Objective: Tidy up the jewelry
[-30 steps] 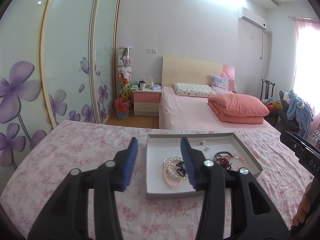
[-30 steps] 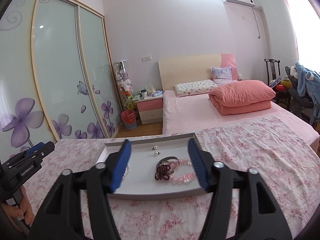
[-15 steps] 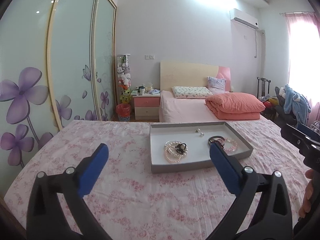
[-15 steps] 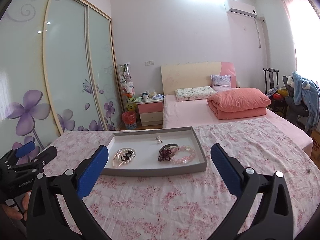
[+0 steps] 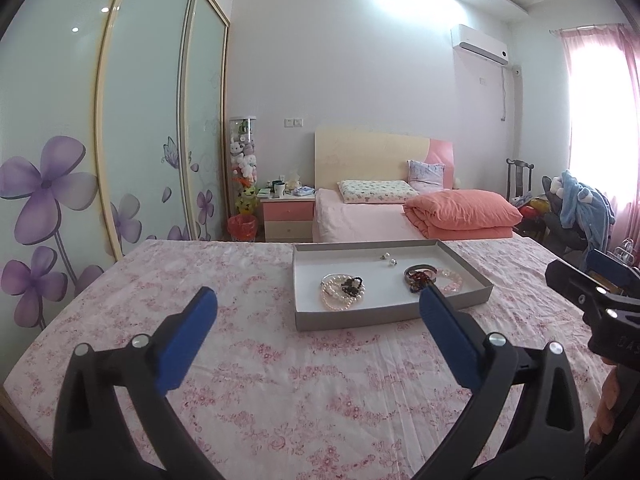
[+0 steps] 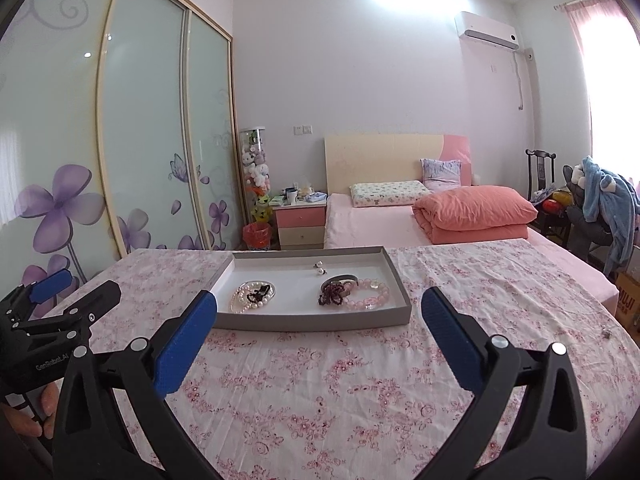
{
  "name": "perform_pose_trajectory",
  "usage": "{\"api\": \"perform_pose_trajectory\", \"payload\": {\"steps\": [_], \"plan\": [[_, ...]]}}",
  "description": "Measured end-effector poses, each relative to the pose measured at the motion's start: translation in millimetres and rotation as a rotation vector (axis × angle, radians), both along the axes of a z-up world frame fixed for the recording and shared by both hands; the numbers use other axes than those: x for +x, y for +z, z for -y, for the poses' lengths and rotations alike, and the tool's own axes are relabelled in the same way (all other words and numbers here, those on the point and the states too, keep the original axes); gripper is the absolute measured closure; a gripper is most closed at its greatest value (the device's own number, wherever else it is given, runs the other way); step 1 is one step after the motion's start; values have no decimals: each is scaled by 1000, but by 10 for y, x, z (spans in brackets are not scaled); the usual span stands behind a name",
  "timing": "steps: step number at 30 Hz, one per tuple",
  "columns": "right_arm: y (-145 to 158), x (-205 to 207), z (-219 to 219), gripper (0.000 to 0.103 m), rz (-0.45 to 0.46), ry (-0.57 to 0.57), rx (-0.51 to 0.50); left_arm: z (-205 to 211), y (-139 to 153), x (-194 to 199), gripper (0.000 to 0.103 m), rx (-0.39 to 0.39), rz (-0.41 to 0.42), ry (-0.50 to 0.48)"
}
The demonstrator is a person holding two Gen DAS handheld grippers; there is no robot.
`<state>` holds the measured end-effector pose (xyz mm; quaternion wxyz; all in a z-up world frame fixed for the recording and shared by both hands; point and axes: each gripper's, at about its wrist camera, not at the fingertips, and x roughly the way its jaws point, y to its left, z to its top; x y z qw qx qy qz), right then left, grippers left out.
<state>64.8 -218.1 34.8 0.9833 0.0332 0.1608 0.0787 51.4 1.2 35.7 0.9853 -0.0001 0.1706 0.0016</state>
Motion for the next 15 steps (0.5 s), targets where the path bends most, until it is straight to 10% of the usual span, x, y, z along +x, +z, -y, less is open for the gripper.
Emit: {"api": "perform_pose_trajectory", "payload": {"steps": [15], "plan": [[-212, -92, 64, 2, -29, 8, 36, -45, -175, -86, 4, -11, -15, -12]]}}
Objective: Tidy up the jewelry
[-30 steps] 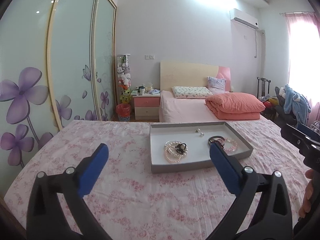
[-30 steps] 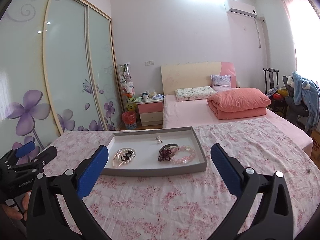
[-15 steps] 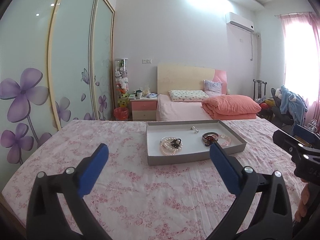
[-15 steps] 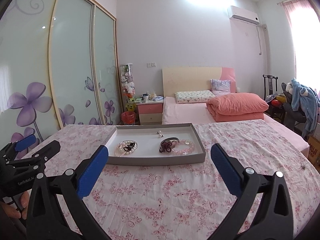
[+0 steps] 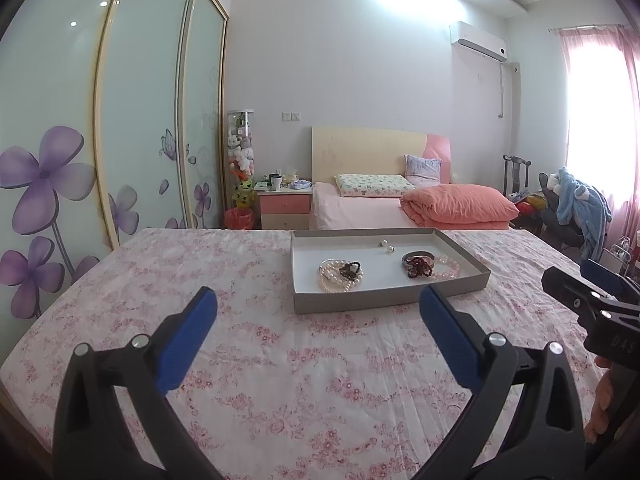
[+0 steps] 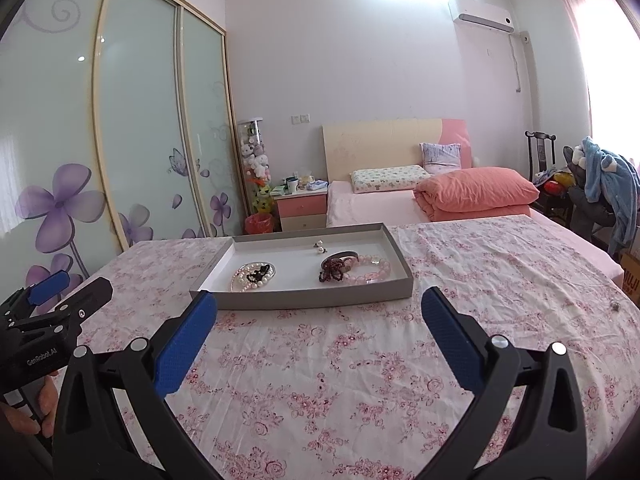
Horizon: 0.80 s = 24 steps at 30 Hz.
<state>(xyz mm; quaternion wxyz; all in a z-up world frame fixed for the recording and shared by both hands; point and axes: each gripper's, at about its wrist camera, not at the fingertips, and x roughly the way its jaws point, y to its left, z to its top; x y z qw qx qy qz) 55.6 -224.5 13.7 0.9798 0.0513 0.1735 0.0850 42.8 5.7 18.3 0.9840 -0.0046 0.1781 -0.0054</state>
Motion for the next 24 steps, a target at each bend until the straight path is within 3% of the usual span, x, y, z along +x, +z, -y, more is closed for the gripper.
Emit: {"api": "perform_pose_trajectory", "payload": {"steps": [24], "plan": [[-49, 39, 2, 2, -17, 0, 18, 33, -51, 30, 4, 0, -7, -5]]}}
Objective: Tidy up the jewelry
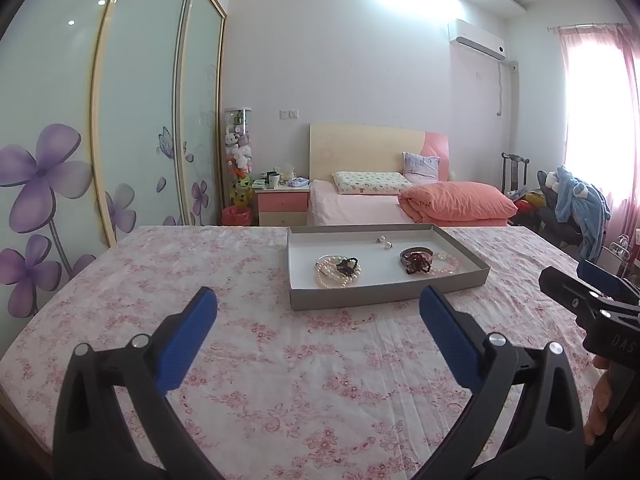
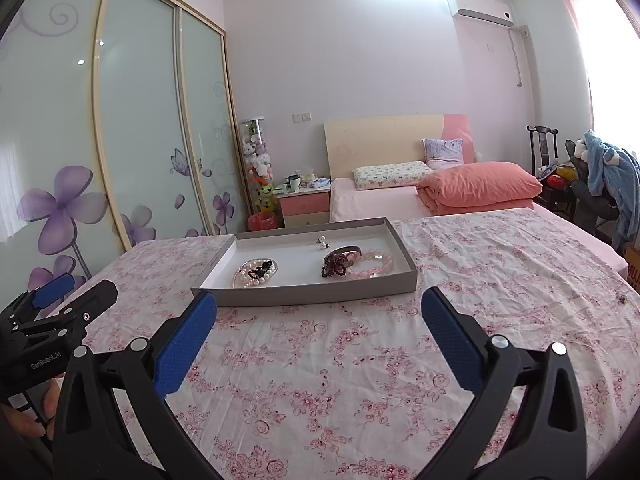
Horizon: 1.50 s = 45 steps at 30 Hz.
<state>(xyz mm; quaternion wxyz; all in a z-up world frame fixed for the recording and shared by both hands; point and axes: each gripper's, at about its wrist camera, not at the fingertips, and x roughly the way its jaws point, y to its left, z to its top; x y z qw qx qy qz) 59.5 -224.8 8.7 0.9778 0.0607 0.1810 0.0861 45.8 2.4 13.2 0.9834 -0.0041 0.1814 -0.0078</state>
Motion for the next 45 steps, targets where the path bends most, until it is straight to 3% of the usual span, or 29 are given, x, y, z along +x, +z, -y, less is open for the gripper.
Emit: {"api": "perform_pose_trajectory", "payload": {"steps": [45], "plan": [[33, 17, 28, 2, -11, -2, 9, 14, -18, 22, 4, -1, -9, -2]]}}
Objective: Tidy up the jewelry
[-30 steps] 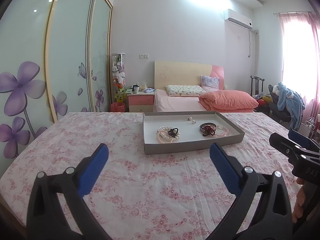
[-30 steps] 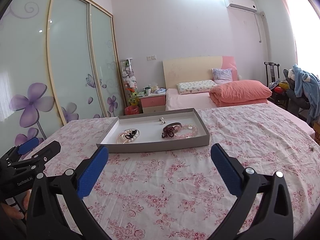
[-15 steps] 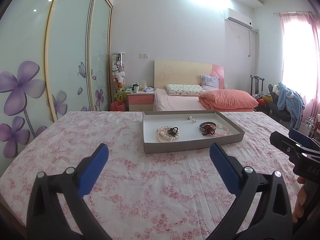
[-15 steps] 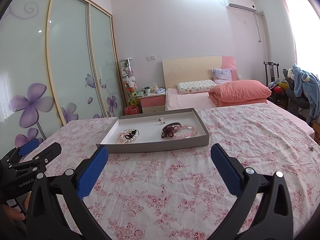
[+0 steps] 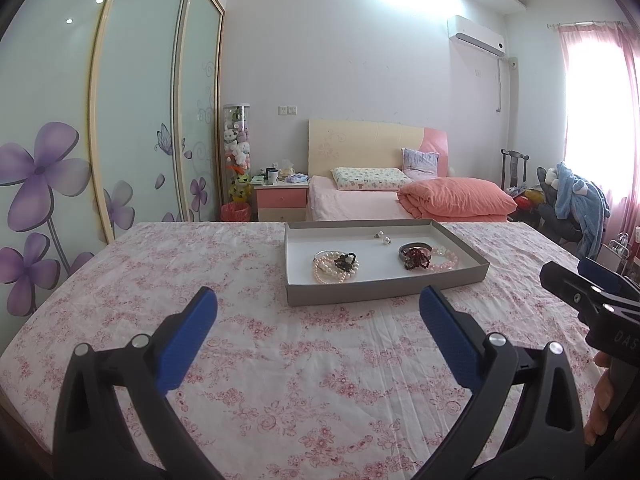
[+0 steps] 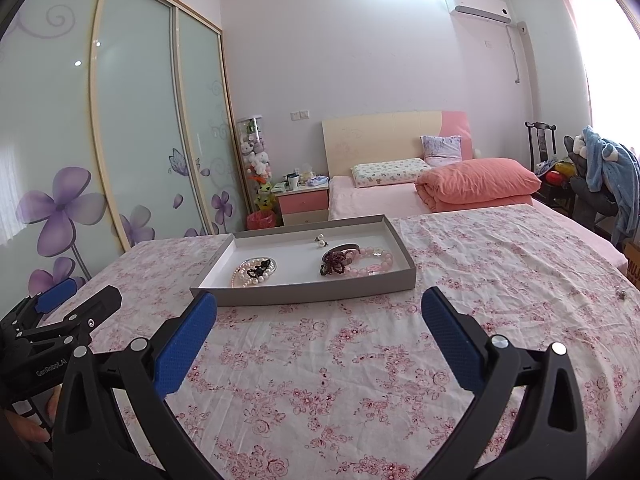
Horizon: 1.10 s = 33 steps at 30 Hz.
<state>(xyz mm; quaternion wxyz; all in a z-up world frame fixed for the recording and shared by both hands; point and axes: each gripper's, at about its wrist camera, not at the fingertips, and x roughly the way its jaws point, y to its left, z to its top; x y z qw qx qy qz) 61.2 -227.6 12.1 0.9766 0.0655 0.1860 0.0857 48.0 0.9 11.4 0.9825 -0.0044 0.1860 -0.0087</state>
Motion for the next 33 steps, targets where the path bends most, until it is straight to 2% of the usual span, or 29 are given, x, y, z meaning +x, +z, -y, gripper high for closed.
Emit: {"api": "perform_pose_trajectory", "payload": {"steps": [10, 33], "plan": [[-13, -3, 9, 2, -1, -1, 1, 11, -74, -5, 4, -5, -12, 7], [-10, 0, 8, 2, -1, 0, 1, 9, 0, -10, 4, -5, -11, 6]]}}
